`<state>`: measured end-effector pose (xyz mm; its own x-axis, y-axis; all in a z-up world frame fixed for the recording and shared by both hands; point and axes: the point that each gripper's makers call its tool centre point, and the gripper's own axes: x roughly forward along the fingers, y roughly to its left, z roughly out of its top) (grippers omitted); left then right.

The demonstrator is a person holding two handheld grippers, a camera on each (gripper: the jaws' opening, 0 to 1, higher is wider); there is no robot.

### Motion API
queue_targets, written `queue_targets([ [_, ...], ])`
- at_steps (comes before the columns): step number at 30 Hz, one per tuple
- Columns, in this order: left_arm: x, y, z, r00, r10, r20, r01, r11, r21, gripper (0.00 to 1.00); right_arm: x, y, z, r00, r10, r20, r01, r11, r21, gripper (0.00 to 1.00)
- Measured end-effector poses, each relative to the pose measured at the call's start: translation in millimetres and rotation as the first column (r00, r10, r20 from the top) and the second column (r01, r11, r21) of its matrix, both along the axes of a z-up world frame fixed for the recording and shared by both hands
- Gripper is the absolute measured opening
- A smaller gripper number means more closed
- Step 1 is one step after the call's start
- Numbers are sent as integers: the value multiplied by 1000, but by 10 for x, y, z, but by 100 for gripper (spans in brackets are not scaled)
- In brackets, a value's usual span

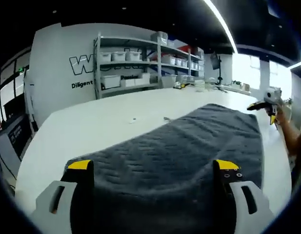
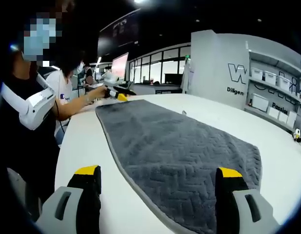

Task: Open the folded towel by lifting each exposed corner and separating the folded layers until the towel lies flat within the target outline without major curled edges

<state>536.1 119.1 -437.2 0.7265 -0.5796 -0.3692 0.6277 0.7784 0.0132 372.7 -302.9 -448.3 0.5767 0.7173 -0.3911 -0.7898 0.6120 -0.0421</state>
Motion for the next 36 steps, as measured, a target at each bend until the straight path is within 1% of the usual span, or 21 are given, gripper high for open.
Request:
queue_targets([
  [2,-97,-54,34,1000,-13,7,13,1000,1,99,10,-12,20,1000,-6,0,6,1000,1,99],
  [4,-185,-95,79,999,-33,35,33,999,13,99,36,-29,56,1000,-14,5,14,1000,3,99],
  [7,-283,-70,97,998,-15,53,13,999,46,99,106,-68,109,999,-34,-17,35,999,23,99],
  [9,-348,-74,108,998,-15,57,12,999,53,99,174,-116,157,999,-49,-13,49,998,35,99],
  [11,-428,-90,111,998,-25,59,21,998,55,99,280,-200,226,996,-83,-14,83,995,50,99],
  [14,-518,-101,42,999,-30,37,28,999,38,99,451,-333,345,993,-116,21,115,992,49,99],
  [15,-540,-98,10,999,-30,32,28,999,38,99,510,-373,377,991,-130,24,128,990,51,99],
  [16,-572,-88,-35,1000,-24,20,23,999,40,99,592,-425,415,989,-149,24,148,988,55,99],
  [18,-626,-79,-79,1000,-24,16,23,999,44,99,726,-491,471,983,-180,23,178,982,70,99],
  [22,-719,-69,-115,1000,-9,12,8,1000,27,99,984,-589,538,971,-239,-2,238,966,97,98],
  [23,-746,-74,-124,1000,-6,7,6,1000,21,99,1084,-627,555,965,-261,-12,261,960,98,97],
  [25,-810,-93,-127,1000,-7,2,7,1000,17,99,1231,-655,598,961,-278,-2,277,956,101,92],
  [27,-870,-113,-114,1000,-7,7,7,1000,19,99,1363,-659,622,959,-285,2,284,954,96,83],
  [29,-932,-137,-95,1000,-8,13,8,1000,18,99,1497,-650,640,956,-292,5,290,953,91,79],
  [30,-954,-148,-91,1000,-9,12,9,1000,15,99,1573,-654,641,953,-303,6,302,949,87,79],
  [31,-995,-165,-103,1000,-11,-7,11,1000,9,99,1647,-663,633,947,-320,3,319,944,82,79],
  [32,-1012,-176,-104,1000,-13,-12,13,1000,6,98,1751,-689,611,936,-351,4,349,934,76,78],
  [33,-1039,-193,-102,1000,-15,-14,16,1000,6,97,1827,-722,572,924,-383,-9,383,921,70,77],
  [35,-1090,-222,-104,1000,-23,-11,23,1000,19,97,1939,-744,496,913,-408,-24,409,911,57,72],
  [36,-1112,-232,-106,1000,-24,-11,24,999,22,97,2002,-770,435,902,-430,-41,432,901,46,70],
])
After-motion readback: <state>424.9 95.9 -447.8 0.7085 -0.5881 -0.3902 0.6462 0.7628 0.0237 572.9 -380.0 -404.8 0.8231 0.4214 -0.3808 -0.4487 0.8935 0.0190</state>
